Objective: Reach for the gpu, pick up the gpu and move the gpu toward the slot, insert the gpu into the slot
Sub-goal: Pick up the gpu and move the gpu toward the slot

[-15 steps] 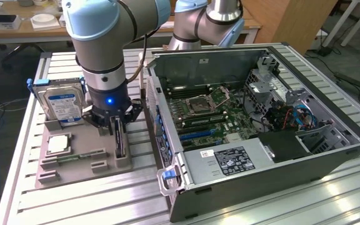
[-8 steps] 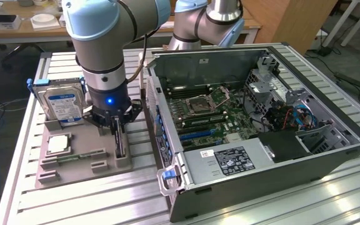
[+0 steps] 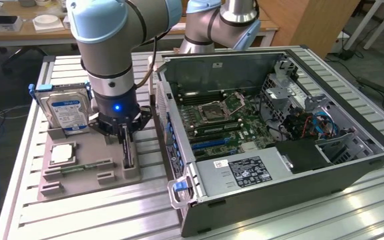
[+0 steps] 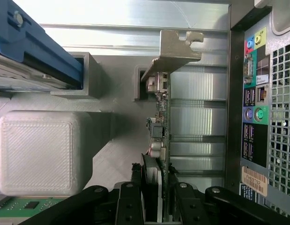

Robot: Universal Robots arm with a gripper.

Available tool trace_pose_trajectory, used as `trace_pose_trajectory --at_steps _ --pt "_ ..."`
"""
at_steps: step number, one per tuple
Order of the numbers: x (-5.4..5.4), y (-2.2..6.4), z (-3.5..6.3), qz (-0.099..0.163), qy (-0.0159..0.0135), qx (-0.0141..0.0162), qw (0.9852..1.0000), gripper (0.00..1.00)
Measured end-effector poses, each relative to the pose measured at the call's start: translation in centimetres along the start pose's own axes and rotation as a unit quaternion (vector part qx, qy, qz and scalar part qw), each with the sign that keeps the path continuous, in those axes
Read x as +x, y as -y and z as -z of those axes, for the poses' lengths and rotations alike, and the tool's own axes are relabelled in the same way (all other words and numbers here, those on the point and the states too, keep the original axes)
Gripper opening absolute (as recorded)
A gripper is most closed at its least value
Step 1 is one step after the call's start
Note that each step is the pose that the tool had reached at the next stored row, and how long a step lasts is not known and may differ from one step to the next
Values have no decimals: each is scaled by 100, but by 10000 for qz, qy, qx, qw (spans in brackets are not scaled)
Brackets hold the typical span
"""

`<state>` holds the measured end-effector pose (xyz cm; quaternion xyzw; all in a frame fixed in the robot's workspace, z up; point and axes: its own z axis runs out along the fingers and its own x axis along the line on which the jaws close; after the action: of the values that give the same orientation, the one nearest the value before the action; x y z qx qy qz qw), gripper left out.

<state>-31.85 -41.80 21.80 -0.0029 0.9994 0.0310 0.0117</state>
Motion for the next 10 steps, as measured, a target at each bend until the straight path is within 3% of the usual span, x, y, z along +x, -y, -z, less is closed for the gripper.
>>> trace_pose_trajectory --at_steps 10 --pt "0 0 0 -51 3 1 10000 31"
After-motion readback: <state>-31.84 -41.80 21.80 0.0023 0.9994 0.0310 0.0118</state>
